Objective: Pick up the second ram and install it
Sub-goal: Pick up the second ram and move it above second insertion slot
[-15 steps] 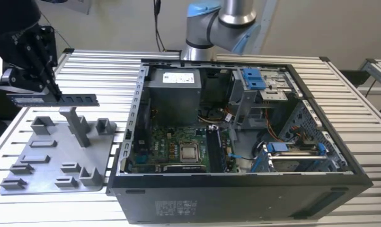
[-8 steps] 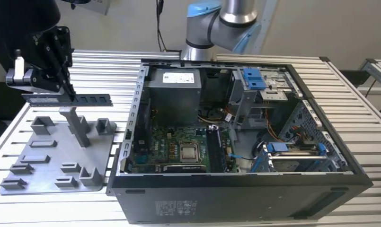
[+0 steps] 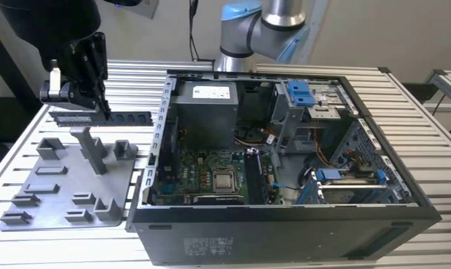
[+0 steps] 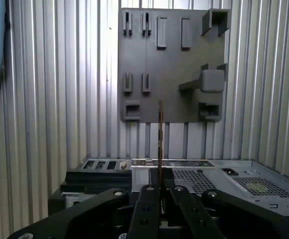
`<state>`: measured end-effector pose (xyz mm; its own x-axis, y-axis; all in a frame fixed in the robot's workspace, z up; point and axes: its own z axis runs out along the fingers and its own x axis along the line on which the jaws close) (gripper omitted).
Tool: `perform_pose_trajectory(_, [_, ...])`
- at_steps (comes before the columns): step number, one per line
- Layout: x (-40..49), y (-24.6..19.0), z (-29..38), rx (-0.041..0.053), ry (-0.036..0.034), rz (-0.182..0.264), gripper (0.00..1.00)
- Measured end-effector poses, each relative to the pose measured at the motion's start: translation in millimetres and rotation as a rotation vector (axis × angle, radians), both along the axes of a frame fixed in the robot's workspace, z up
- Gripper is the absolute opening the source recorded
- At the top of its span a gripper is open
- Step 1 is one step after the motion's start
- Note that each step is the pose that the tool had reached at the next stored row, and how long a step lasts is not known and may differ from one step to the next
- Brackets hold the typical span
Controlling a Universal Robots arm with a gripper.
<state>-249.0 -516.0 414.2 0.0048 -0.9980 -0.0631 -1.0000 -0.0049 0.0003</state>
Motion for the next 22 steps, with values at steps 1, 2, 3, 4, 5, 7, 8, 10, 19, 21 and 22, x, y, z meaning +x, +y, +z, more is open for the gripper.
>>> perform_pose_trajectory(1, [3.9,0.0,0.0,0.0000,0.0003,0.000,0.14])
perform_pose_trajectory(2, [8.0,0.0,0.0,0.0000,0.0006,0.000,0.14])
perform_pose_trajectory(3, [12.2,0.0,0.0,0.0000,0.0008,0.000,0.14])
perform_pose_trajectory(4, [16.8,0.0,0.1,-0.0001,0.0013,0.000,0.14])
perform_pose_trajectory(5, [21.0,0.0,0.1,-0.0001,0.0016,0.000,0.14])
perform_pose_trajectory(7, [29.6,0.0,0.0,0.0000,0.0022,0.000,0.14])
perform_pose_trajectory(8, [33.9,0.0,0.0,0.0000,0.0026,0.000,0.14])
perform_pose_trajectory(10, [42.4,0.0,0.1,-0.0001,0.0033,0.000,0.14])
perform_pose_trajectory(19, [83.2,0.0,0.0,0.0000,0.0079,0.000,0.14])
perform_pose_trajectory(21, [92.3,0.0,0.0,0.0000,0.0091,0.000,0.14])
perform_pose_trajectory(22, [96.7,0.0,0.1,-0.0001,0.0097,0.000,0.14])
